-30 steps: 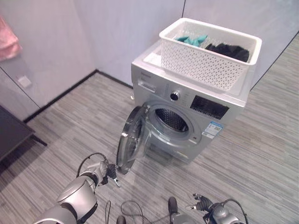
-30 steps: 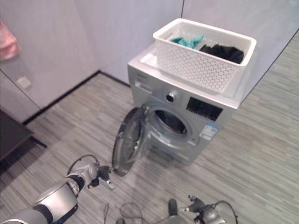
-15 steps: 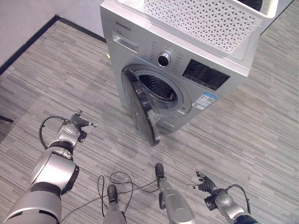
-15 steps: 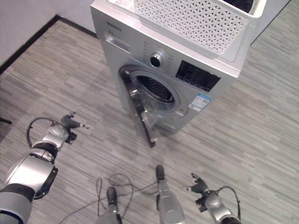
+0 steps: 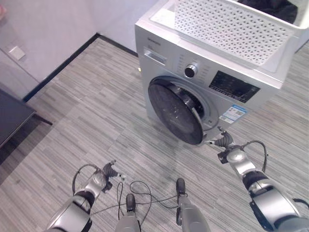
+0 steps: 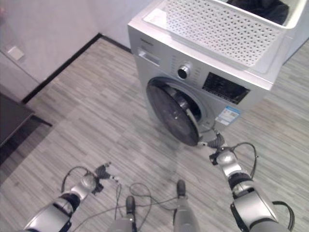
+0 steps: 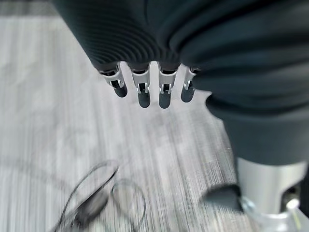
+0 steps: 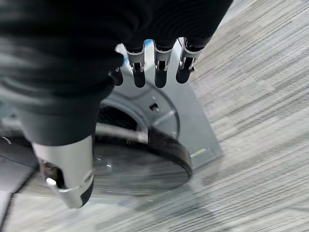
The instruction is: Grab the laundry basket,head to the washer,open it,put in the laundry and shut it.
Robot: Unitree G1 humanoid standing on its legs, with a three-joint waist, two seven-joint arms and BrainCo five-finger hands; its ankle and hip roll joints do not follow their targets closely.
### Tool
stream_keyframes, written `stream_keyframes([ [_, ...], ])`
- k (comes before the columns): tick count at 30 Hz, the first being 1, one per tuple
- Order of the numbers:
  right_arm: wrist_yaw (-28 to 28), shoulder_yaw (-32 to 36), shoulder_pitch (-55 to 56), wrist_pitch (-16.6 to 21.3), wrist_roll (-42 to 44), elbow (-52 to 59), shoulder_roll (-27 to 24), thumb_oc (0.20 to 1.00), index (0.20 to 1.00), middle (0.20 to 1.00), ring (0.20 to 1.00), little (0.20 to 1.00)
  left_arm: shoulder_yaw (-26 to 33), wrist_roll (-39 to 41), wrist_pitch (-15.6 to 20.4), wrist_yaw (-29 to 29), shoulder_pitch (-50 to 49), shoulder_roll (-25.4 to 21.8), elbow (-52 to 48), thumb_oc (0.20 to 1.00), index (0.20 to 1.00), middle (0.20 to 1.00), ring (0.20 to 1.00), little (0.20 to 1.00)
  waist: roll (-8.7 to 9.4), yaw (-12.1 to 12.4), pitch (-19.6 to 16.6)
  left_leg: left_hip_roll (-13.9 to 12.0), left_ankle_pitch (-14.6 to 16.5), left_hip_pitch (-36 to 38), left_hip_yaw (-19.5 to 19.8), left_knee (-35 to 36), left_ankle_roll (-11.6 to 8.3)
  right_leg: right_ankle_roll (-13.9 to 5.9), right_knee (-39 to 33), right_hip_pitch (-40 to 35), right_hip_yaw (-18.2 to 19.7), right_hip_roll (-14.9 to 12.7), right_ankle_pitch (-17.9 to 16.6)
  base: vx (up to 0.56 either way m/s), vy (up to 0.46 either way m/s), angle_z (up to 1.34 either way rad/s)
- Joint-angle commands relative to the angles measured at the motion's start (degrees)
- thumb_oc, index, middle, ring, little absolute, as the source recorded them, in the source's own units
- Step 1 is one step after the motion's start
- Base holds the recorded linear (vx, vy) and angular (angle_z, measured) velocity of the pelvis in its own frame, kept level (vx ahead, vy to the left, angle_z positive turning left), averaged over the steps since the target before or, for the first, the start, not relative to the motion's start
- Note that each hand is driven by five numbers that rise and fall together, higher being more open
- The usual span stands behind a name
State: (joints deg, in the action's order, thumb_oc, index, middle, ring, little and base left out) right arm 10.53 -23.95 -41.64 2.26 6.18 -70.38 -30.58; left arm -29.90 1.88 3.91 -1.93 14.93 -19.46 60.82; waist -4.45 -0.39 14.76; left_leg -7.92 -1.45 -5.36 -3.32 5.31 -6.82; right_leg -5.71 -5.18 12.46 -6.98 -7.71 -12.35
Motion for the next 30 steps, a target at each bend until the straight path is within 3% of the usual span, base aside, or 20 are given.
stream_keyframes([
  [1, 1.1, -0.4, -4.1, 1.6, 2.3, -2.9, -0.3, 1.0, 1.0, 1.0, 1.0, 1.0, -1.7, 3.1, 1.5, 0.8, 2.8, -1.9, 4.0, 1.0, 1.0, 1.0, 1.0, 1.0, 2.85, 2.3, 1.4, 2.4, -1.6, -4.0, 1.0, -0.3, 1.44, -3.65, 0.2, -0.2, 0.1, -2.9, 5.3, -0.04, -0.008, 0.4],
  [3, 1.0, -0.3, -4.6, 1.7, 2.5, -4.1, -0.7, 1.0, 1.0, 1.0, 1.0, 1.0, -2.0, 3.7, 1.6, 1.0, 1.2, -1.8, 3.0, 1.0, 1.0, 1.0, 1.0, 1.0, 2.37, 3.0, 1.5, 2.6, -1.9, -4.6, 1.4, -0.3, 1.43, -3.66, 0.2, 0.0, -0.2, -3.0, 5.3, -0.03, -0.013, 0.23],
  [8, 0.1, 0.2, -5.2, 1.9, 3.5, -8.2, -1.0, 1.0, 1.0, 1.0, 1.0, 1.0, -0.9, 8.8, 3.2, 1.3, -5.9, -1.5, -5.5, 1.0, 1.0, 1.0, 1.0, 1.0, -1.33, 7.9, 1.8, 4.0, -3.0, -7.6, 3.9, -0.3, 1.58, -3.96, 0.2, 1.1, -2.0, -4.0, 5.6, -0.03, -0.007, 0.31],
  [13, -0.7, 0.8, -0.3, 2.3, 5.1, -5.2, 3.9, 1.0, 1.0, 1.0, 1.0, 1.0, 5.8, 13.0, 4.6, -1.9, -8.3, -3.5, -11.8, 1.0, 1.0, 1.0, 1.0, 1.0, -1.6, 9.2, 0.9, 4.2, -2.9, -7.4, 4.6, -0.3, 1.71, -3.88, 0.2, 0.4, -2.6, -4.2, 6.1, 0.02, -0.007, 0.06],
  [14, -0.7, 0.8, -0.3, 2.3, 5.1, -5.2, 4.0, 1.0, 1.0, 1.0, 1.0, 1.0, 5.8, 13.0, 4.6, -1.9, -8.3, -3.5, -11.8, 1.0, 1.0, 1.0, 1.0, 1.0, -1.53, 9.1, 0.8, 4.3, -3.0, -7.6, 4.6, -0.3, 1.73, -3.9, 0.2, 0.6, -2.6, -4.3, 6.0, 0.03, -0.012, 0.07],
  [18, -1.8, -1.4, 7.5, 3.1, 6.1, 0.7, 13.7, 1.0, 1.0, 1.0, 1.0, 1.0, 14.0, 14.7, 7.1, -6.6, -9.9, -7.6, -23.1, 1.0, 1.0, 1.0, 1.0, 1.0, -0.47, 9.3, -0.4, 3.9, -2.1, -5.9, 5.0, -0.3, 1.69, -3.63, 0.2, -1.4, -3.0, -4.1, 6.9, 0.05, -0.024, 0.13],
  [19, -1.8, -1.4, 7.5, 3.0, 6.1, 0.7, 13.7, 1.0, 1.0, 1.0, 1.0, 1.0, 14.0, 14.7, 7.1, -6.6, -10.0, -7.6, -23.1, 1.0, 1.0, 1.0, 1.0, 1.0, -0.4, 9.3, -0.6, 4.0, -2.3, -6.2, 5.1, -0.3, 1.72, -3.65, 0.2, -1.2, -3.1, -4.2, 6.8, 0.07, -0.015, 0.08],
  [20, -2.1, -2.8, 10.5, 3.3, 4.8, 2.8, 15.8, 1.0, 1.0, 1.0, 1.0, 1.0, 15.5, 13.3, 8.8, -7.4, -10.2, -9.7, -30.2, 1.0, 1.0, 1.0, 1.0, 1.0, 0.31, 9.1, -1.0, 3.6, -1.5, -4.8, 5.0, -0.3, 1.66, -3.53, 0.2, -2.7, -3.3, -4.1, 7.3, 0.06, -0.007, 0.04],
  [25, -3.0, -2.0, 16.9, 2.5, 2.0, 1.8, 17.4, 1.0, 1.0, 1.0, 1.0, 1.0, 13.8, 15.2, 10.1, -1.3, -8.5, -16.6, -47.1, 1.0, 1.0, 1.0, 1.0, 1.0, 1.38, 7.4, -2.6, 3.2, -0.4, -2.8, 4.5, -0.3, 1.8, -3.7, 0.2, -4.6, -3.8, -4.2, 7.7, 0.07, 0.013, 0.08],
  [29, -4.9, -0.9, 22.9, 1.2, -1.5, -0.4, 16.3, 1.0, 1.0, 1.0, 1.0, 1.0, 6.2, 16.7, 11.1, 6.3, 0.7, -28.1, -63.5, 1.0, 1.0, 1.0, 1.0, 1.0, 1.96, 4.5, -4.0, 2.5, 1.1, -0.3, 3.3, -0.3, 1.74, -4.0, 0.2, -6.2, -3.4, -4.0, 8.2, 0.07, 0.032, -0.07],
  [30, -4.9, -0.8, 22.9, 1.2, -1.5, -0.4, 16.3, 1.0, 1.0, 1.0, 1.0, 1.0, 6.1, 16.8, 11.1, 6.3, 0.9, -28.1, -63.5, 1.0, 1.0, 1.0, 1.0, 1.0, 2.06, 4.6, -4.1, 2.6, 0.9, -0.5, 3.3, -0.3, 1.78, -4.01, 0.2, -6.0, -3.3, -4.1, 8.1, 0.06, 0.022, -0.05],
])
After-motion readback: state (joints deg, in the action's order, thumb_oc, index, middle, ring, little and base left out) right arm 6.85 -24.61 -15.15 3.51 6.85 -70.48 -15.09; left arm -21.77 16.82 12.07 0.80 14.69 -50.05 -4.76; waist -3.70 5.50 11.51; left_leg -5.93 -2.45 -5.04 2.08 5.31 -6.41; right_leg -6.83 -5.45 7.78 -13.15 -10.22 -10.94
